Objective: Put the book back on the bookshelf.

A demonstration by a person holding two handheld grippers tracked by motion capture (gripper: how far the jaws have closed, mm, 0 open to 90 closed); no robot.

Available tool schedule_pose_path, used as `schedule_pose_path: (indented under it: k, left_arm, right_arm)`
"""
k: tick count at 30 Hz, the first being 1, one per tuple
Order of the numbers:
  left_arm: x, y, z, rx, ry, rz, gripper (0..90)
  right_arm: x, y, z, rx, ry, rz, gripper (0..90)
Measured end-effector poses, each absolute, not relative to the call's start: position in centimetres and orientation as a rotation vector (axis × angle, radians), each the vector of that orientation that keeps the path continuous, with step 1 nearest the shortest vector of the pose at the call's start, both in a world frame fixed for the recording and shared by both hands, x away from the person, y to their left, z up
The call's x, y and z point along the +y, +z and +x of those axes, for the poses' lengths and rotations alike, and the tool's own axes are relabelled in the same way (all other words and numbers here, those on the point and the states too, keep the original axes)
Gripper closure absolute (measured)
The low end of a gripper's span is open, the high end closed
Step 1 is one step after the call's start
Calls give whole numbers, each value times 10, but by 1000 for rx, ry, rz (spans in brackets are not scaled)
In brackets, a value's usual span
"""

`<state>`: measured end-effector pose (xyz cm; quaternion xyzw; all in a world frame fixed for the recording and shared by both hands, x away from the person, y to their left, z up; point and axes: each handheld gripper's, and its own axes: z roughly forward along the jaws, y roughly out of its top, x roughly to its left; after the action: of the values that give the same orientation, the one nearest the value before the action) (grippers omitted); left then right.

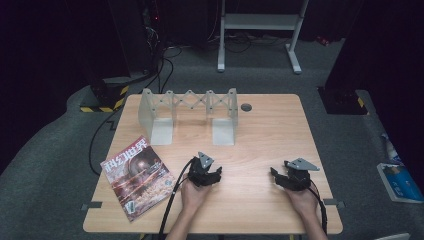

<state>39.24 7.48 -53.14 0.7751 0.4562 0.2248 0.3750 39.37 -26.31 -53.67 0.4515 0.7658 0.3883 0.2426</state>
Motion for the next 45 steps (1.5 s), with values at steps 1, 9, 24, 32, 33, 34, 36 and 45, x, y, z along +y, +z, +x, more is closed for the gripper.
schedule_pose_path:
  k: [1,9,24,32,33,34,36,45]
  left_arm:
    - [75,-531,392,1168,575,1984,335]
    - [75,-531,393,1181,561,1971,333]
    - [76,-530,393,1186,540,1968,310]
    - [77,-530,392,1193,530,1973,286]
    - [77,-529,392,1192,530,1977,284]
    - [78,-529,392,1193,524,1978,283]
    - [78,-529,392,1194,525,1976,282]
    - [80,-524,387,1188,514,1970,281]
  right_arm:
    - [-263,-537,394,2093,1062,1235,340]
    - [-263,-537,394,2094,1062,1235,340]
    - [-263,-537,394,2093,1063,1238,340]
    - [-263,-537,394,2095,1064,1236,340]
    - [-263,-537,394,2097,1062,1230,340]
    - [-263,-537,394,2097,1063,1234,341]
    - [-263,-537,394,2096,1064,1235,340]
    - [-263,-537,394,2098,1064,1233,340]
